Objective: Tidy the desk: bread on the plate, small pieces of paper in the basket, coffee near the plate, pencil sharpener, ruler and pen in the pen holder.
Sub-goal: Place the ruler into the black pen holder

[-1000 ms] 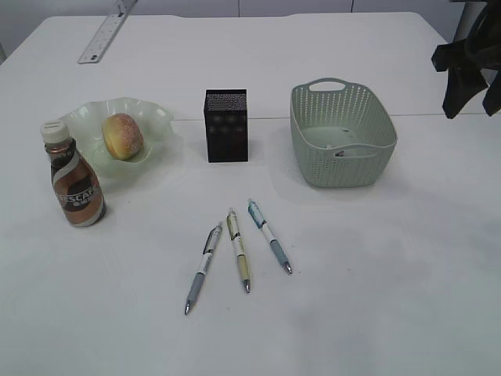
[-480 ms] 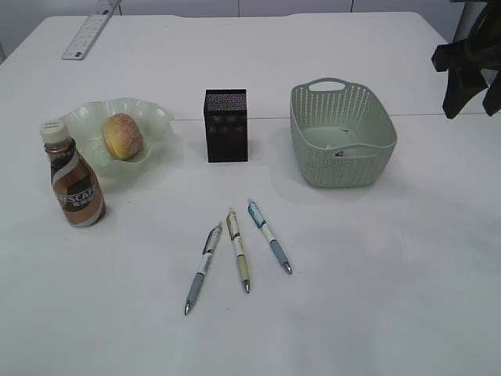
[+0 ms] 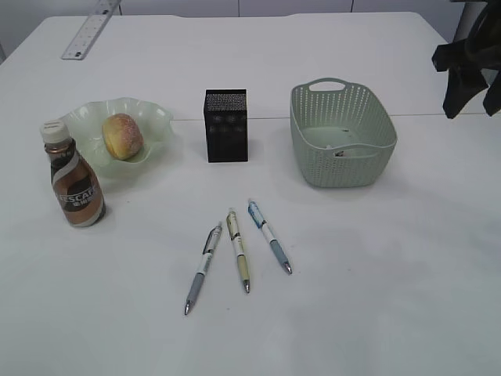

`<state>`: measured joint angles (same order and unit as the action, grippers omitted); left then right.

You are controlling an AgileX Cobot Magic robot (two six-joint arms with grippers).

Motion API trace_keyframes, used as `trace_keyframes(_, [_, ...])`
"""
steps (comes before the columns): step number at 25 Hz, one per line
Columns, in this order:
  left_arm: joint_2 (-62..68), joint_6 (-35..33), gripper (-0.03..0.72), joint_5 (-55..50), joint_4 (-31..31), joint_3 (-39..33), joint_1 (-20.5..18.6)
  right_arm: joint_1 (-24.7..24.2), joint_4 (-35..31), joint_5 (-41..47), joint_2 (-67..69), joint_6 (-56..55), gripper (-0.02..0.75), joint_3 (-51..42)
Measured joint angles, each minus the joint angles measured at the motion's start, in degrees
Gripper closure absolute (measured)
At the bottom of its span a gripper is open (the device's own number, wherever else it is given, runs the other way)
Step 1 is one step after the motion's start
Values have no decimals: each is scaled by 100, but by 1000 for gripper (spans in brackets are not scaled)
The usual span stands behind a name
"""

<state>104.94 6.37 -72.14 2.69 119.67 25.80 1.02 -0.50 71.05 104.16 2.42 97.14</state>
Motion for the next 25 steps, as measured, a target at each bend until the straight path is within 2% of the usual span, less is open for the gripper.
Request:
trace_keyframes(6, [0, -21, 429, 443, 0, 0, 0, 0, 0, 0, 0, 0, 321, 0])
trace_keyframes(25, [357, -33, 429, 3552, -359, 0, 0, 0, 0, 0, 0, 0, 321, 0])
